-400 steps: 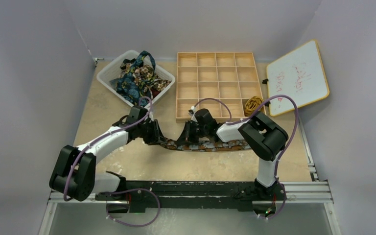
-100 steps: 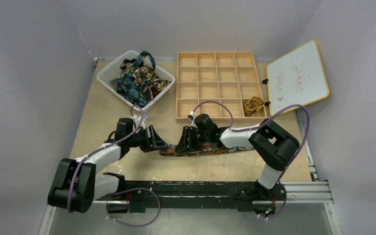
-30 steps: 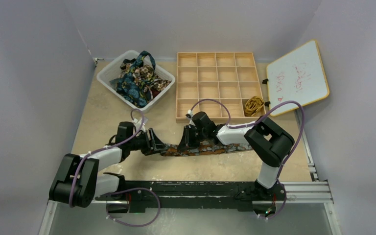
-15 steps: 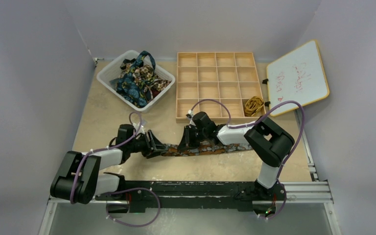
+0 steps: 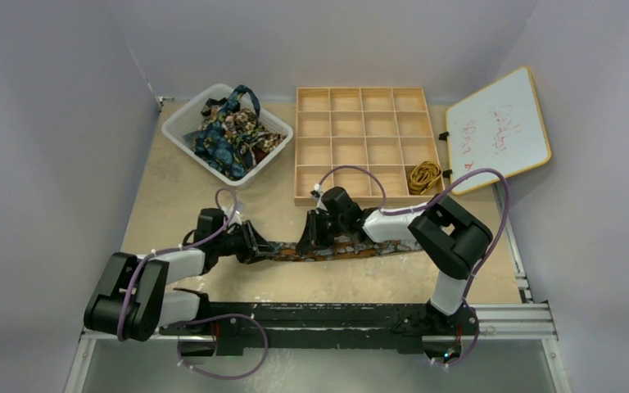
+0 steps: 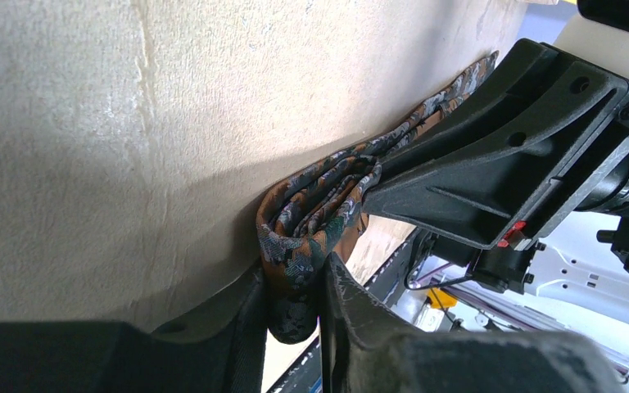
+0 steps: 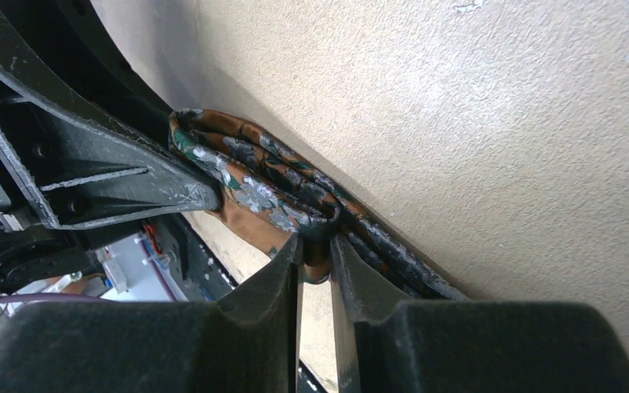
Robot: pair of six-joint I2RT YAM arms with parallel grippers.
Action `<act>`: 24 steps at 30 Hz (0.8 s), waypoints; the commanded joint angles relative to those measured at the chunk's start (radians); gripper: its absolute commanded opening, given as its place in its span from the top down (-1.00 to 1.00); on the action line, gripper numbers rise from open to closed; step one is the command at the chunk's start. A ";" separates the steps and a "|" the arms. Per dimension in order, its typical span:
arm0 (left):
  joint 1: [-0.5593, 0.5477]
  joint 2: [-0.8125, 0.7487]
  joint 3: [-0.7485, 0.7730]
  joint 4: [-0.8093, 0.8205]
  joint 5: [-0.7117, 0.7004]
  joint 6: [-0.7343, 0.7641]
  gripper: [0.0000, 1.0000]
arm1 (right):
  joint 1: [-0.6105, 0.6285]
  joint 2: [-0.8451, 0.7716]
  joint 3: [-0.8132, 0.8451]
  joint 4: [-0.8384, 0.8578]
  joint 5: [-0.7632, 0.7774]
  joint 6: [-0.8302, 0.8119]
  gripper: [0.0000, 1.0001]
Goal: Roll the ties
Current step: Roll the tie at the center of the board.
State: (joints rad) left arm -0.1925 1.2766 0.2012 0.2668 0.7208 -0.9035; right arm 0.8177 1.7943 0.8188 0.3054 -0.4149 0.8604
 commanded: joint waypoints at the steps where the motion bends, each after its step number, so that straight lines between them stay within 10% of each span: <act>1: -0.004 -0.045 0.022 -0.023 -0.034 0.040 0.59 | 0.000 -0.006 0.024 -0.033 -0.014 -0.034 0.58; 24: -0.116 -0.165 0.228 -0.463 -0.362 0.148 0.68 | 0.000 -0.042 0.089 -0.073 0.036 -0.074 0.55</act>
State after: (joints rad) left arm -0.2981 1.1301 0.3725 -0.1078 0.4465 -0.7807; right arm 0.8177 1.7603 0.8650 0.2405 -0.4061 0.8085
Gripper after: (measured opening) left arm 0.218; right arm 0.227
